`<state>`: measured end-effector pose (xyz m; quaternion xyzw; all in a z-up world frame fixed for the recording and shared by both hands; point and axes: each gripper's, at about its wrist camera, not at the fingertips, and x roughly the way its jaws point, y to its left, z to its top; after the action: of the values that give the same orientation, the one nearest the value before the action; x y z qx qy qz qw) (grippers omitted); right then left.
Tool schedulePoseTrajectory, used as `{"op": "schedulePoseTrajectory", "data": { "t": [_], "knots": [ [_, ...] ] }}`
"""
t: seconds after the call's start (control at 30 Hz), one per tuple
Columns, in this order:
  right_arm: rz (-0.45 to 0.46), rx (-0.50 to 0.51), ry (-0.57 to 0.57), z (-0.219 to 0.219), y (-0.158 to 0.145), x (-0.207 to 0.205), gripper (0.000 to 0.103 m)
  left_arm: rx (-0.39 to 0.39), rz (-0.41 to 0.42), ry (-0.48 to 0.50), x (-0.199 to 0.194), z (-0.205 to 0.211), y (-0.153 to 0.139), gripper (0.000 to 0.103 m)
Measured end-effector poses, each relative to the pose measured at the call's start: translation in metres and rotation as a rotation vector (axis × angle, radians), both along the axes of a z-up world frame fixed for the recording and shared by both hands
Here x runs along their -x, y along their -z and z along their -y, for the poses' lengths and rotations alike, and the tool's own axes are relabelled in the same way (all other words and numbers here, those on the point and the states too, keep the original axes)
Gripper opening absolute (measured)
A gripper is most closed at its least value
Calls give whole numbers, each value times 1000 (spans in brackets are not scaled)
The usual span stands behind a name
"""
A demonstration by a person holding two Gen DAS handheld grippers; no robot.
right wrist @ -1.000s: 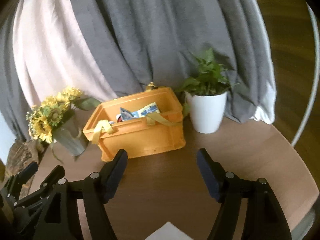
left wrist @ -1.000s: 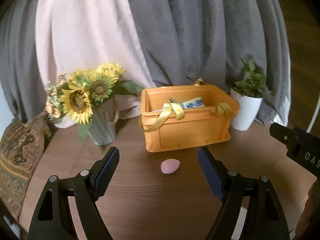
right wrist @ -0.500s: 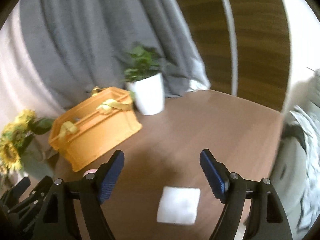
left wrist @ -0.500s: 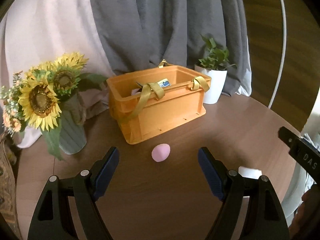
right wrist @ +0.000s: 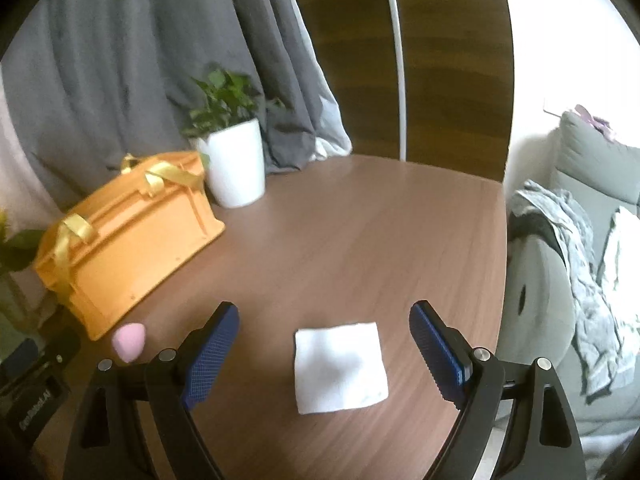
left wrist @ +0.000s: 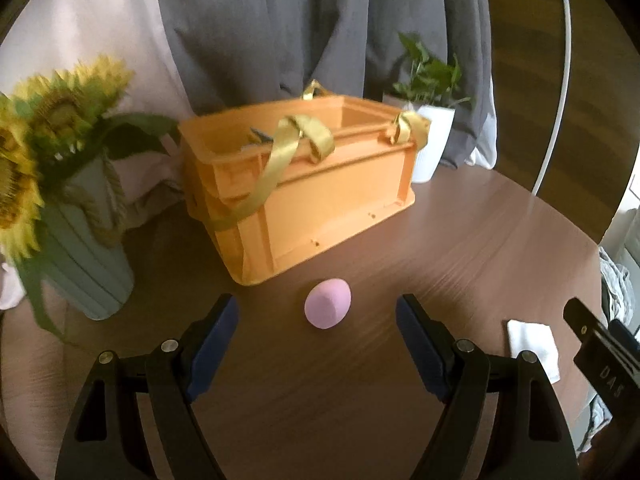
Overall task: Organize soft objects
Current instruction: 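Move both tools back toward the pink sponge and white tissue, then grasp the pink sponge with the left tool while the right tool grasps the white tissue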
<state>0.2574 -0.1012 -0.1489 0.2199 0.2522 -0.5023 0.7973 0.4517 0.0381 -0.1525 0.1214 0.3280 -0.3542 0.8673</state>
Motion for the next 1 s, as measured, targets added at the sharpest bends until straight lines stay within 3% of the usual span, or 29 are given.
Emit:
{"op": "schedulePoseTrajectory", "data": {
  "t": [0.57, 1.0],
  "knots": [
    [-72, -156, 135, 16, 53, -13, 88, -91, -98, 81, -33, 45, 49, 81],
    [-124, -237, 143, 32, 75, -27, 88, -123, -145, 101, -46, 67, 67, 80]
  ]
}}
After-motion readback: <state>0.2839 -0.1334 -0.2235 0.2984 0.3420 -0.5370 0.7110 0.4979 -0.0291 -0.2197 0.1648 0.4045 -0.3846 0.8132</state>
